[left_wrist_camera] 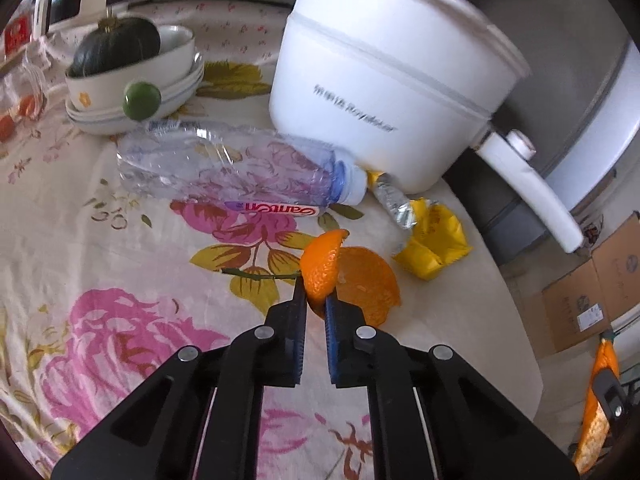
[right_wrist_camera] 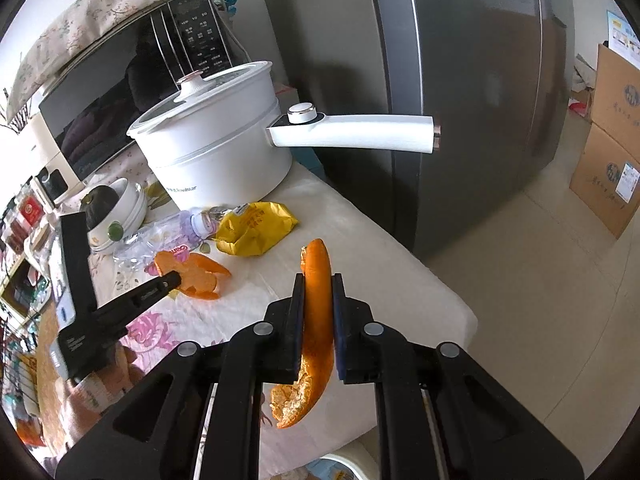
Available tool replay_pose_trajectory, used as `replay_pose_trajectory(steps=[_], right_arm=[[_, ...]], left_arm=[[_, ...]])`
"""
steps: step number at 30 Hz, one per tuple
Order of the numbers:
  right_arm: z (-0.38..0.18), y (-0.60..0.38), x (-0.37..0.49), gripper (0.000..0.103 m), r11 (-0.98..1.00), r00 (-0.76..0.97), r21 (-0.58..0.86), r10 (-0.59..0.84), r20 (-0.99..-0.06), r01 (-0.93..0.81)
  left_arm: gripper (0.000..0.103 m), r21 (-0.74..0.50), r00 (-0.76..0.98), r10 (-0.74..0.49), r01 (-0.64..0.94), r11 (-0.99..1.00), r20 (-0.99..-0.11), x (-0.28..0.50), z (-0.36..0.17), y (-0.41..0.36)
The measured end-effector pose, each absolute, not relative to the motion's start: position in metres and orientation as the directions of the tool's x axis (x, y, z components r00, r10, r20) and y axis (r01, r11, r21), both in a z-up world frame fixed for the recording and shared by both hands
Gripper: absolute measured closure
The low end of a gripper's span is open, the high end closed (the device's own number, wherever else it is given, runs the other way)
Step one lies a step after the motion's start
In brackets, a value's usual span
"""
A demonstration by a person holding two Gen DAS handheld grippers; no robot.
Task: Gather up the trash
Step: 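Grasp the round orange peel with the left gripper while the right gripper holds its peel, then carry both peels over the white bin and open both grippers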
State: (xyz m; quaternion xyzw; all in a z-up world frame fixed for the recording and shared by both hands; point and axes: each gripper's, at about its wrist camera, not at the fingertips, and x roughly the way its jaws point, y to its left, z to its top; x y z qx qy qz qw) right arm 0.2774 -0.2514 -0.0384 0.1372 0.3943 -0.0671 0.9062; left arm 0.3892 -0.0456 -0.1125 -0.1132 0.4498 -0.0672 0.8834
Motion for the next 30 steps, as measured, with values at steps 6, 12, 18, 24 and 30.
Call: replay_pose_trajectory(steps=[6, 12, 18, 24, 30], right_arm=[[-0.033, -0.251, 0.264, 0.092, 0.957, 0.688, 0.186, -0.018, -0.725, 0.221], [-0.031, -0.242, 0.236, 0.091, 0.967, 0.691, 0.166, -0.012, -0.722, 0.191], [-0.035, -0.228, 0.196, 0.091, 0.974, 0.690, 0.144, -0.016, -0.723, 0.173], [-0.046, -0.213, 0.154, 0.091, 0.978, 0.669, 0.139, -0.003, -0.743, 0.158], [-0.064, -0.197, 0.106, 0.068, 0.980, 0.647, 0.139, 0.014, -0.763, 0.143]], left_arm=[[0.095, -0.267, 0.623, -0.263, 0.088, 0.960, -0.737, 0.350, -0.085, -0.044], [0.095, -0.250, 0.653, -0.313, 0.192, 0.949, -0.689, 0.297, -0.055, -0.036], [0.095, -0.239, 0.665, -0.356, 0.264, 0.934, -0.657, 0.247, -0.036, -0.025], [0.095, -0.248, 0.646, -0.403, 0.321, 0.914, -0.649, 0.199, -0.031, -0.015], [0.095, -0.249, 0.624, -0.433, 0.363, 0.898, -0.651, 0.163, -0.037, -0.012]])
